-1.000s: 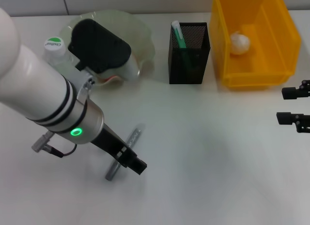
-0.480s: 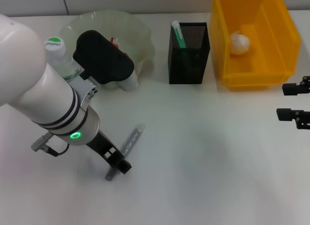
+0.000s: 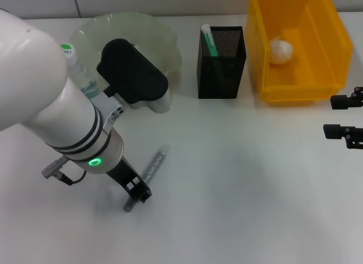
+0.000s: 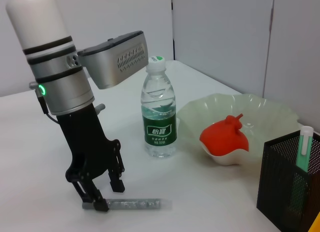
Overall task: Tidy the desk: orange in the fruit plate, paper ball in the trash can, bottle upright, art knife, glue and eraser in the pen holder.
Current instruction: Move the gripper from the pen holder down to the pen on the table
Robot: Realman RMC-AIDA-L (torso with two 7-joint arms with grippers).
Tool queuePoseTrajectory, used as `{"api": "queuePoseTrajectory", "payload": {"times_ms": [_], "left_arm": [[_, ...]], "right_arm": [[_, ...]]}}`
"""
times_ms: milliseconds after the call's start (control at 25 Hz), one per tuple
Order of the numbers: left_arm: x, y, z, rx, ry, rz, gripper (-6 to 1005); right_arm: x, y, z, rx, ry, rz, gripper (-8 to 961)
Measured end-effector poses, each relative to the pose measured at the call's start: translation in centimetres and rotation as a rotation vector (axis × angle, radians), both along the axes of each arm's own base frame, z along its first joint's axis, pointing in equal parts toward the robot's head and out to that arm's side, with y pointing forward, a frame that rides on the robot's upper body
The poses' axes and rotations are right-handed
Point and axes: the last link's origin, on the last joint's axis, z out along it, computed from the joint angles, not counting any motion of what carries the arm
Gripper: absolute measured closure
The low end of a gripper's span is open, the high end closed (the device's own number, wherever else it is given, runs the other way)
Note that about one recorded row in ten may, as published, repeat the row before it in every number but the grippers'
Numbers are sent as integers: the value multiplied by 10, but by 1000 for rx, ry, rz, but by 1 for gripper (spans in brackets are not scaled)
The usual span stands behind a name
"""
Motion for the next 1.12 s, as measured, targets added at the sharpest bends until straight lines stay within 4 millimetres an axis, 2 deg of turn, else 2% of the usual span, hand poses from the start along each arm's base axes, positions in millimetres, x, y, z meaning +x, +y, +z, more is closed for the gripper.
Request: {"api": "queuePoseTrajectory", "payload": {"times_ms": [200, 400, 1120], "left_arm": [[2, 1, 0, -6, 14, -8, 467], [1, 3, -1, -18, 33, -4, 661], [-2, 5, -3, -38, 59, 14, 666]], "right_arm": [[1, -1, -1, -2, 4, -5, 372], [1, -2, -1, -9, 10, -8, 372], [1, -1, -4, -21, 21, -11, 370]]}}
